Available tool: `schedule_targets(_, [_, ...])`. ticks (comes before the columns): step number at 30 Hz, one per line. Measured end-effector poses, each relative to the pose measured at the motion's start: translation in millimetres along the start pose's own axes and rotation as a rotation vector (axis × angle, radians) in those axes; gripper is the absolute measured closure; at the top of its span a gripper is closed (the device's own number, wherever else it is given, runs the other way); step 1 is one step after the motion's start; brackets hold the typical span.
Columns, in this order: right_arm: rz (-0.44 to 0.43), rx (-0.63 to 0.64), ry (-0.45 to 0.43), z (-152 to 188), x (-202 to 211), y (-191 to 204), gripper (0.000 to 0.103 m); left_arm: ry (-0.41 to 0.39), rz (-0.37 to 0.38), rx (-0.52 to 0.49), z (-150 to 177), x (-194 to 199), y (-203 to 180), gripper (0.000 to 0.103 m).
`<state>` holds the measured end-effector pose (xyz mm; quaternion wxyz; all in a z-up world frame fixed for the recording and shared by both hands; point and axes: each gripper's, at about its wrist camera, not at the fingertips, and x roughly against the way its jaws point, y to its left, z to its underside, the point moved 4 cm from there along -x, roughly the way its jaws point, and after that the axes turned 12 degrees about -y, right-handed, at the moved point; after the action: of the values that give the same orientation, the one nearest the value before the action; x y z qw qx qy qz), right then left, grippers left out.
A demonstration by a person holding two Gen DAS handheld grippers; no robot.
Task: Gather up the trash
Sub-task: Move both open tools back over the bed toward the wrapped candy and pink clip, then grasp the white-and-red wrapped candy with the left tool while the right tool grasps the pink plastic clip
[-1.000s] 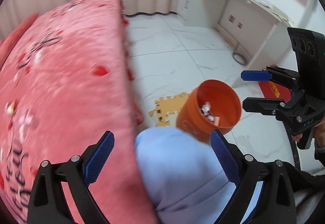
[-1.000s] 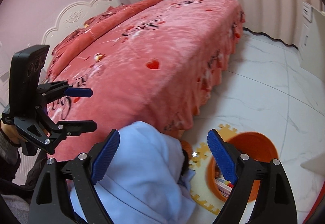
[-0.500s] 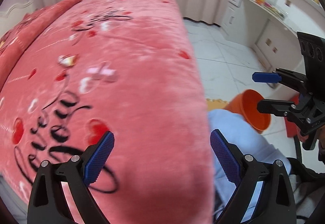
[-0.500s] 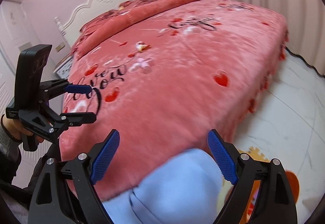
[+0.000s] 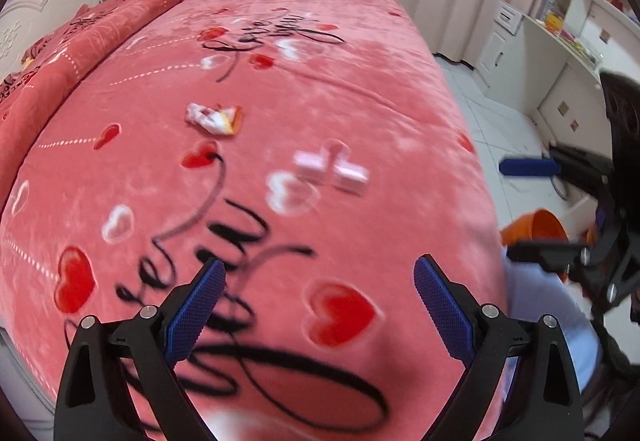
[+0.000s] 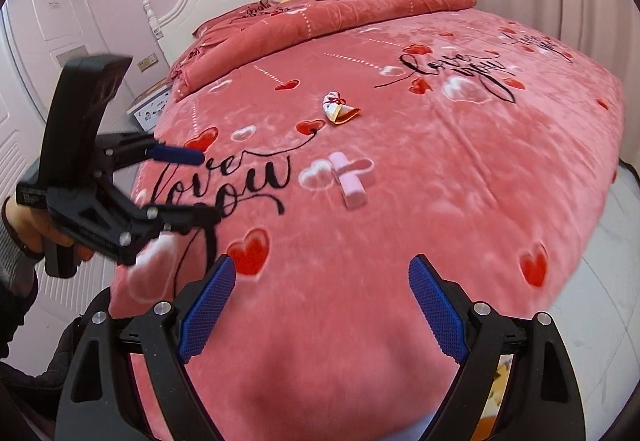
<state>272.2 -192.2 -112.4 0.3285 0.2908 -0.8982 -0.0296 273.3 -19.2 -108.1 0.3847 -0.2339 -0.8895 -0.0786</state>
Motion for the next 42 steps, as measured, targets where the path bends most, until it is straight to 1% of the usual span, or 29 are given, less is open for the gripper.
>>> schedule_targets(6, [-0.014,0.016,0.020,-10,-44,-7,0.017,-0.014,-0.019,0.028,-36,-42,39,0.009])
schedule_targets(9, [-0.023,0.029,0.038,-14,-65,-12,0.025,-0.010,-0.020,0.045,-48,-67,56,0.009])
schedule_targets(13, [-0.032,0.028,0.050,-16,-87,-20,0.028,0.007,-0.023,0.049,-58,-96,75,0.009])
schedule_targets(14, [-0.034,0.031,0.058,-17,-95,-23,0.032,0.009,-0.025,0.056,-60,-101,80,0.009])
schedule_targets(15, [-0.035,0.031,0.062,-17,-100,-25,0.035,0.011,-0.027,0.070,-62,-107,86,0.009])
schedule_targets(18, [-0.043,0.030,0.075,-16,-115,-30,0.040,0.005,-0.041,0.125,-68,-126,104,0.009])
schedule_targets(20, [-0.047,0.030,0.077,-15,-123,-31,0.040,0.005,-0.062,0.169,-72,-139,116,0.009])
schedule_targets(22, [-0.052,0.030,0.079,-14,-127,-32,0.040,0.008,-0.063,0.214,-74,-153,124,0.009])
schedule_targets(24, [-0.053,0.031,0.082,-12,-131,-34,0.040,0.012,-0.062,0.222,-74,-163,126,0.009])
schedule_targets(26, [-0.055,0.030,0.083,-12,-134,-35,0.040,0.025,-0.099,0.185,-71,-170,126,0.029])
schedule_targets(27, [-0.056,0.031,0.081,-12,-134,-36,0.041,0.010,-0.107,0.154,-70,-168,123,0.034])
schedule_targets(28, [-0.055,0.031,0.082,-12,-134,-36,0.043,0.003,-0.094,0.137,-71,-166,121,0.046])
schedule_targets(29, [-0.053,0.033,0.082,-11,-135,-37,0.045,0.001,-0.093,0.122,-71,-162,121,0.062])
schedule_targets(30, [-0.052,0.031,0.083,-11,-135,-38,0.047,0.001,-0.086,0.117,-70,-159,123,0.073])
schedule_targets(32, [-0.045,0.029,0.081,-11,-135,-39,0.051,0.005,-0.066,0.128,-66,-149,127,0.079])
schedule_targets(35, [-0.046,0.028,0.076,-12,-133,-39,0.057,0.003,-0.051,0.114,-58,-130,126,0.079])
schedule_targets(37, [-0.045,0.027,0.077,-12,-133,-39,0.058,0.000,-0.035,0.098,-48,-114,120,0.079])
schedule_targets(38, [-0.044,0.032,0.078,-12,-133,-39,0.061,0.005,-0.024,0.096,-42,-106,116,0.079])
schedule_targets(40, [-0.042,0.040,0.081,-12,-135,-38,0.063,0.012,-0.015,0.080,-28,-93,107,0.079])
schedule_targets(41, [-0.041,0.044,0.085,-12,-137,-38,0.070,0.019,-0.009,0.078,-24,-90,103,0.079])
schedule_targets(42, [-0.039,0.051,0.084,-12,-137,-37,0.074,0.024,0.004,0.076,-18,-85,99,0.079])
